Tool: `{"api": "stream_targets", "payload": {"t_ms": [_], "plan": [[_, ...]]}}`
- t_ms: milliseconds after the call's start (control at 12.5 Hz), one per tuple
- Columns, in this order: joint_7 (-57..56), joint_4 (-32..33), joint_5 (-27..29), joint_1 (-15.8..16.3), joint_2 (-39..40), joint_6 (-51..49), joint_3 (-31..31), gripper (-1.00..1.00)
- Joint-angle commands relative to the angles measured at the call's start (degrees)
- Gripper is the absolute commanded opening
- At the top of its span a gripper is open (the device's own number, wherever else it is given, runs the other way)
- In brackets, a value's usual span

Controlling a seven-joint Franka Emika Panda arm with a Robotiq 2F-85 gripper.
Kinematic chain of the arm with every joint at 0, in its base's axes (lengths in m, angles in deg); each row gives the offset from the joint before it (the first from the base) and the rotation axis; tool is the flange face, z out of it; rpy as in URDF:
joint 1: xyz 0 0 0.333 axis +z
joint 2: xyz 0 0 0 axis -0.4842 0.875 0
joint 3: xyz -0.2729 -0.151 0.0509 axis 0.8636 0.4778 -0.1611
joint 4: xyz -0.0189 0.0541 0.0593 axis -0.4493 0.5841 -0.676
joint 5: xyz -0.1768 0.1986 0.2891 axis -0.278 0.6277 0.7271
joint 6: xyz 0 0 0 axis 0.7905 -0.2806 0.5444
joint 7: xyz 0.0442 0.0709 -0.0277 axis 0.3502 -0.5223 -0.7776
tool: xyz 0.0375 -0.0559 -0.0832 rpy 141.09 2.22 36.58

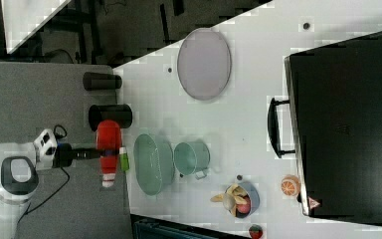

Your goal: Pick ketchup from strainer and place it on the table

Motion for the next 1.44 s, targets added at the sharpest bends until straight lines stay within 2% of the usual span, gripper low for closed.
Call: {"api": "stream_targets", "payload": {"t_ms": [80,400,800,1040,1280,1440], "plan": [[-13.2,-2.7,-0.3,-6.2,-1.8,-1.7,5.1,0.13],[-25.4,-2.6,-0.3,-9.4,-2.1,-1.6,13.5,0.13],[-27.3,2.4,-0.3,-10.3,-1.8,1.0,23.6,0.13],[-27.3,9.4,-0.3,-10.3,-1.7,9.7,26.5,0.13],[-27.2,17.5,-0.3,-10.2,-0.5,20.2,27.0,0.13],[-26.6,20.5,-0.2,-10.2,1.8,26.3,26.9,0.13]]}}
